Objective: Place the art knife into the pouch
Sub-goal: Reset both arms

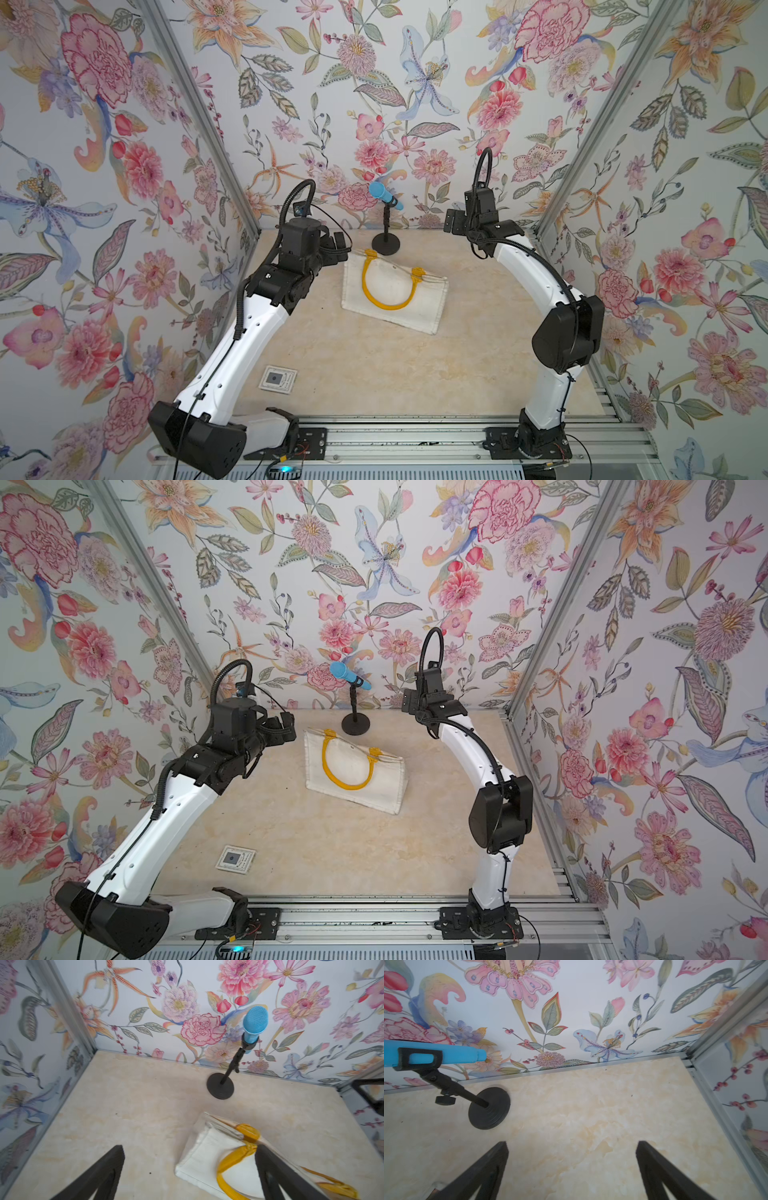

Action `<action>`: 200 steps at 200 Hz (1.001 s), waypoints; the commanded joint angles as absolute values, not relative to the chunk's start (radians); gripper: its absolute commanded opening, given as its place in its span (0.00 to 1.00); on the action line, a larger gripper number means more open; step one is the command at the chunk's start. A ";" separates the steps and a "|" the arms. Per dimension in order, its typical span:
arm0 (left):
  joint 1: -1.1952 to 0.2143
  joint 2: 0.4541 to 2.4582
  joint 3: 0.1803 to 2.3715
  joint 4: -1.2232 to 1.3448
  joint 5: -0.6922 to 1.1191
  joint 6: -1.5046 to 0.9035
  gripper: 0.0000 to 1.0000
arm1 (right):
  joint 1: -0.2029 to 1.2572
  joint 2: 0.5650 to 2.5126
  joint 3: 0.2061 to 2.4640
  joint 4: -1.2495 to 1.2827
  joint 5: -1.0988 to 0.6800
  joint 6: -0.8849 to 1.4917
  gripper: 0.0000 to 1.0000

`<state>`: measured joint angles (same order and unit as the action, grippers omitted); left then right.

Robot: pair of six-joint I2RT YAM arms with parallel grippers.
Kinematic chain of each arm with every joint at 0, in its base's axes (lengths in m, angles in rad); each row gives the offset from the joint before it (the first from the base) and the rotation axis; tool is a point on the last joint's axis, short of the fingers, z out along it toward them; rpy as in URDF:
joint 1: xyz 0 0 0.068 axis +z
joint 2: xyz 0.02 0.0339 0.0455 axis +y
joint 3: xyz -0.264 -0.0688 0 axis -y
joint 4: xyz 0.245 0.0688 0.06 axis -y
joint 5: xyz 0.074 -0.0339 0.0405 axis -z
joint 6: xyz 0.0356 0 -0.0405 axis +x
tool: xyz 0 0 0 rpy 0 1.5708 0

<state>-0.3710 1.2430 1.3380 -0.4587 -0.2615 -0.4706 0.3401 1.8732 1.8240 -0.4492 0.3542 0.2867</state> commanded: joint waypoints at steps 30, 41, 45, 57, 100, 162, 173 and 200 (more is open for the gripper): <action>-0.253 1.116 0.878 0.044 -0.544 -0.183 1.00 | 0.193 1.643 1.548 -0.458 0.531 0.330 1.00; -0.210 1.100 0.755 0.179 -0.519 -0.163 1.00 | 0.158 1.586 1.455 -0.432 0.529 0.319 1.00; -0.198 1.096 0.710 0.235 -0.515 -0.159 1.00 | 0.149 1.563 1.409 -0.411 0.526 0.314 1.00; -0.177 1.083 0.562 0.433 -0.504 -0.130 1.00 | 0.122 1.485 1.270 -0.320 0.517 0.302 1.00; -0.098 1.171 0.295 0.816 -0.498 -0.156 1.00 | 0.096 1.198 0.792 0.041 0.530 0.266 1.00; -0.057 1.444 0.239 1.230 -0.514 -0.098 1.00 | 0.088 1.092 0.450 0.282 0.624 0.206 1.00; -0.061 1.485 0.234 1.299 -0.511 -0.077 1.00 | 0.089 1.108 0.402 0.383 0.638 0.196 1.00; -0.051 1.504 0.230 1.308 -0.350 -0.048 1.00 | 0.070 1.220 0.253 0.851 0.578 0.144 1.00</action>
<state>-0.0650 1.4784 0.2241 1.1580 -0.4660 -0.1020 0.0856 1.1297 0.3466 0.4030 0.5953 0.2157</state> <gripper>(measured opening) 0.997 0.997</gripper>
